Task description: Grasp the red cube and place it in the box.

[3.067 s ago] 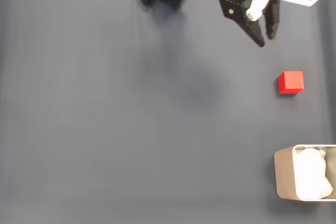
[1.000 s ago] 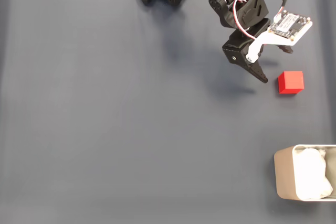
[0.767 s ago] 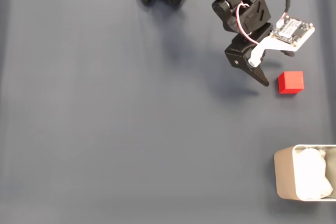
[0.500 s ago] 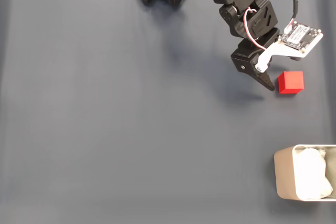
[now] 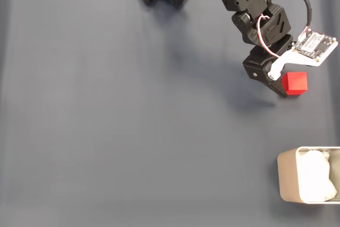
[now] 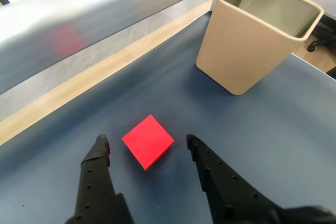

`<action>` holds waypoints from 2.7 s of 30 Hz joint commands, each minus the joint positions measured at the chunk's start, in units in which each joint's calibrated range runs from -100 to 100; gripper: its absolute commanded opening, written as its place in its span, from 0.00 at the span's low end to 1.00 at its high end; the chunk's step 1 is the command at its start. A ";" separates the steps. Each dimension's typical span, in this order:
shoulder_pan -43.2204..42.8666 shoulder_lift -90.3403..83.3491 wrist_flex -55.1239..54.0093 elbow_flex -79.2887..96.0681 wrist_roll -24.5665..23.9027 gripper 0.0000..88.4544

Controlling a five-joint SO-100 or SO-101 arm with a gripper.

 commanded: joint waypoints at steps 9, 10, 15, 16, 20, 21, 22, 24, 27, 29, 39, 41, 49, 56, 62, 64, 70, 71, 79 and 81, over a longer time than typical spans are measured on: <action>-2.06 1.96 0.61 -6.12 -1.47 0.39; -2.20 2.04 0.61 -6.21 -1.51 0.39; -2.77 2.74 0.61 -7.12 -1.66 0.39; -2.77 2.82 0.61 -7.31 -1.71 0.39; -2.84 2.82 0.61 -7.49 -1.71 0.39; -2.84 2.82 0.69 -7.49 -1.76 0.39; -2.91 2.65 0.85 -7.49 -1.76 0.39; -2.98 2.22 1.01 -7.03 -1.76 0.39; -3.19 1.35 1.75 -6.30 -1.76 0.39; -3.41 0.66 2.24 -5.94 -1.81 0.39; -3.97 -2.20 3.31 -3.38 -1.27 0.39; -4.05 -2.64 3.31 -3.20 -1.27 0.39; -4.12 -4.37 4.05 -1.83 -1.12 0.39; -4.12 -6.71 5.20 0.08 -0.24 0.37; -4.12 -7.66 6.10 1.54 0.44 0.36; -4.12 -7.57 6.18 1.54 0.59 0.36; -3.76 -6.54 6.34 0.36 0.68 0.34; -3.76 -6.36 6.34 0.08 0.68 0.33; -3.76 -4.54 5.93 -2.01 0.78 0.30; -3.76 -4.11 5.93 -2.38 0.93 0.28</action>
